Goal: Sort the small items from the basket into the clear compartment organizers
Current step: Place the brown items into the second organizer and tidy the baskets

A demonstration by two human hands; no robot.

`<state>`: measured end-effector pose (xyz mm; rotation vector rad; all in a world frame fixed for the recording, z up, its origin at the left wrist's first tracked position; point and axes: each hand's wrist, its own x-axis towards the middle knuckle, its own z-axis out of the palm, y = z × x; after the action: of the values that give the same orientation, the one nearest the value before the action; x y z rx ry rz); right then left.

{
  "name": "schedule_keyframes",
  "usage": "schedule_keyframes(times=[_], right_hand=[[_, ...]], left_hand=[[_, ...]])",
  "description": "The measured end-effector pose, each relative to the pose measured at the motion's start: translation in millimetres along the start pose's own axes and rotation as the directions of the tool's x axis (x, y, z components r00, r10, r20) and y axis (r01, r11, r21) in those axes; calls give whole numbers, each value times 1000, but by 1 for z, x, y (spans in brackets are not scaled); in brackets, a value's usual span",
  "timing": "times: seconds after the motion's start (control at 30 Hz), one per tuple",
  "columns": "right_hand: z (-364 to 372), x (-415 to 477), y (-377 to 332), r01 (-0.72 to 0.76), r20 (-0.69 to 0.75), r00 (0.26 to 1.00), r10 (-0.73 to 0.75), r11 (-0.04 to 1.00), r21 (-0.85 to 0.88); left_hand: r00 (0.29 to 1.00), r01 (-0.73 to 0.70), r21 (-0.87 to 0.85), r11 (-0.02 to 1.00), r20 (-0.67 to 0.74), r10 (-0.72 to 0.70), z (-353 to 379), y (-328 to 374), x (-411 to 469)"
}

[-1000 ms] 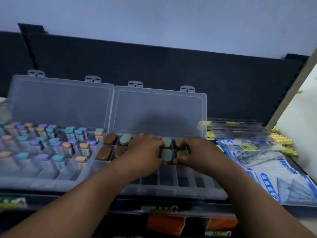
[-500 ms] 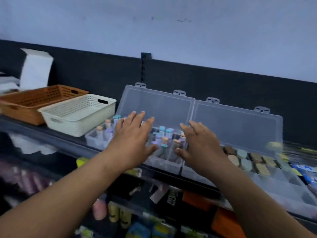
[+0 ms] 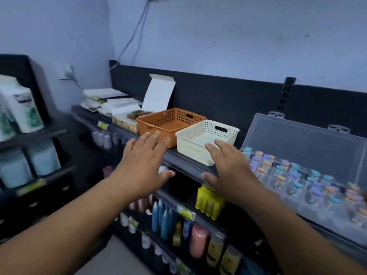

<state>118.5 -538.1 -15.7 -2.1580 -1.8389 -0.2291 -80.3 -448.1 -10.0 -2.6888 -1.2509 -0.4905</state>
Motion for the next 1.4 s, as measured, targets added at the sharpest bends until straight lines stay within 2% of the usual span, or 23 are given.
schedule_keyframes(times=[0.27, 0.47, 0.8, 1.0, 1.2, 1.4], right_hand=[[30, 93, -63, 96, 43, 994, -98, 994, 47], [57, 184, -80, 118, 57, 991, -123, 989, 92], [80, 330, -88, 125, 103, 984, -144, 977, 175], [100, 402, -91, 62, 183, 979, -94, 983, 175], [127, 472, -100, -65, 265, 963, 47, 996, 60], [157, 522, -113, -180, 366, 911, 191, 982, -64]], left_hand=[[988, 153, 25, 988, 7, -154, 13, -96, 18], [980, 195, 15, 981, -40, -195, 26, -154, 73], [973, 230, -78, 970, -2, -231, 52, -233, 188], [985, 174, -172, 970, 43, -169, 82, -274, 247], [994, 26, -259, 965, 105, 1, 120, -327, 333], [958, -141, -302, 943, 198, 207, 152, -367, 406]])
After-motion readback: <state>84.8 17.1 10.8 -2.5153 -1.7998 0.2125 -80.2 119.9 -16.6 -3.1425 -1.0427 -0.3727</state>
